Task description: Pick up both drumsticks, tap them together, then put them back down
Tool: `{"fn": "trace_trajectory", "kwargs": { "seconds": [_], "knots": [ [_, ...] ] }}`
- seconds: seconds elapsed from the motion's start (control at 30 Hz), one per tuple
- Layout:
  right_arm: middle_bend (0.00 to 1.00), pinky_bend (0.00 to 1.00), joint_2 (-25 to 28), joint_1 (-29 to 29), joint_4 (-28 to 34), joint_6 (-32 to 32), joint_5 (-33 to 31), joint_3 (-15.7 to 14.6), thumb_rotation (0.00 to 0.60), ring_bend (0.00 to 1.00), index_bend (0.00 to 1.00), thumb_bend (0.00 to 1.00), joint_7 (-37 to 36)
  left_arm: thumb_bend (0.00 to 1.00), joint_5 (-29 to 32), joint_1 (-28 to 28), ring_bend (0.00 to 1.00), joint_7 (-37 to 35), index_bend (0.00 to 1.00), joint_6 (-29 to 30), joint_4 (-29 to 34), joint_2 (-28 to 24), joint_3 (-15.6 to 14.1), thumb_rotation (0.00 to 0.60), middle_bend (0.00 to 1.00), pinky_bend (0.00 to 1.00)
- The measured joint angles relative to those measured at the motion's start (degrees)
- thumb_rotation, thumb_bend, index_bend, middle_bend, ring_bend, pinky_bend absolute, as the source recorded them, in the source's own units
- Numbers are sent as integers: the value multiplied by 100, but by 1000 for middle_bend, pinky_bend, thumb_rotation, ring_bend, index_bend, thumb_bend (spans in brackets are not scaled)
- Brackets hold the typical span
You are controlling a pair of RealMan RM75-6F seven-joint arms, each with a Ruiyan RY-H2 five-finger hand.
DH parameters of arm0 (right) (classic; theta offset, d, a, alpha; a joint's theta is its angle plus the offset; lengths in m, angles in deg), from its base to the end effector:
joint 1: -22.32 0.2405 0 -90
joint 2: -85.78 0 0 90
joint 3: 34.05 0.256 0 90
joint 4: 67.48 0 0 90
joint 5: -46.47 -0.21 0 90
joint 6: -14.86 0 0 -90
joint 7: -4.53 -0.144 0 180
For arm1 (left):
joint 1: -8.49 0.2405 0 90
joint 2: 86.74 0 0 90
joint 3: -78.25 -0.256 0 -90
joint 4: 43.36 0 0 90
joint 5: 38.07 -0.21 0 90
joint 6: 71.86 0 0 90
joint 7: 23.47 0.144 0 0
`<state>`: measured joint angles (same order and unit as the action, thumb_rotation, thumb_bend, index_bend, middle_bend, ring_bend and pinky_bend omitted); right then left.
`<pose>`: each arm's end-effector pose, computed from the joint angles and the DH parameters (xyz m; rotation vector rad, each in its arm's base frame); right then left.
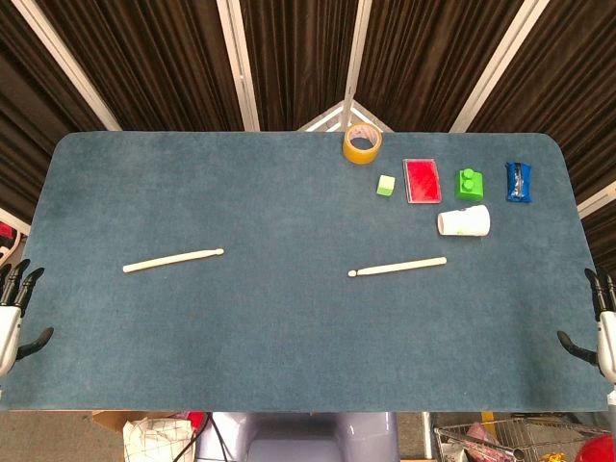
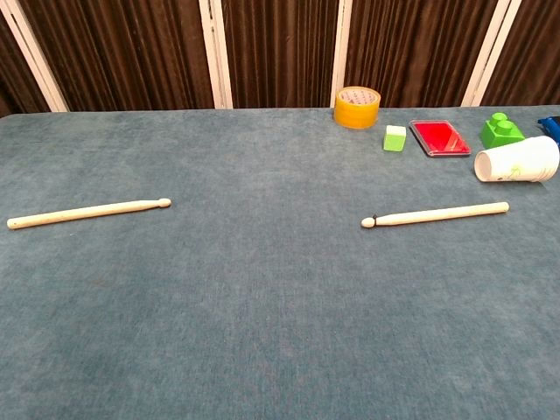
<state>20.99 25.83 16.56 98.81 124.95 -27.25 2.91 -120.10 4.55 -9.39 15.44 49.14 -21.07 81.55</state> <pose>-0.3541 -0.1875 0.1881 1.2381 -0.8513 0.7904 -0.3175 0.1770 0.1599 -1.3606 -0.7515 -0.7182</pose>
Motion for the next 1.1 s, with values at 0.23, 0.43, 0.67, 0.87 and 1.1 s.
{"fn": "trace_trajectory", "kwargs": {
  "seconds": [0.23, 0.43, 0.67, 0.87, 1.1],
  "knots": [
    [42, 88, -3, 0, 31, -20, -22, 5, 600, 138, 4, 237, 83, 299, -19, 12, 0, 23, 121, 15, 11, -1, -6, 600, 19, 0],
    [76, 88, 8, -6, 124, -35, -21, 1, 600, 138, 69, 237, 56, 299, -69, 21, 0, -53, 118, 51, 21, -12, -6, 600, 19, 0],
    [164, 88, -51, 44, 193, -131, 149, -64, 600, 153, 239, 237, -130, 299, -83, 32, 0, -110, 118, 39, 18, -37, -16, 600, 18, 0],
    [232, 88, -161, 245, 130, -409, 233, -67, 600, 172, 364, 237, -239, 299, -39, 17, 0, -146, 117, -6, 2, -30, 9, 600, 18, 0],
    [232, 87, -203, 754, -75, -1176, 79, 111, 600, 179, 318, 237, -319, 299, 41, -22, 0, -80, 117, -93, -24, 14, 36, 600, 17, 0]
  ]
}}
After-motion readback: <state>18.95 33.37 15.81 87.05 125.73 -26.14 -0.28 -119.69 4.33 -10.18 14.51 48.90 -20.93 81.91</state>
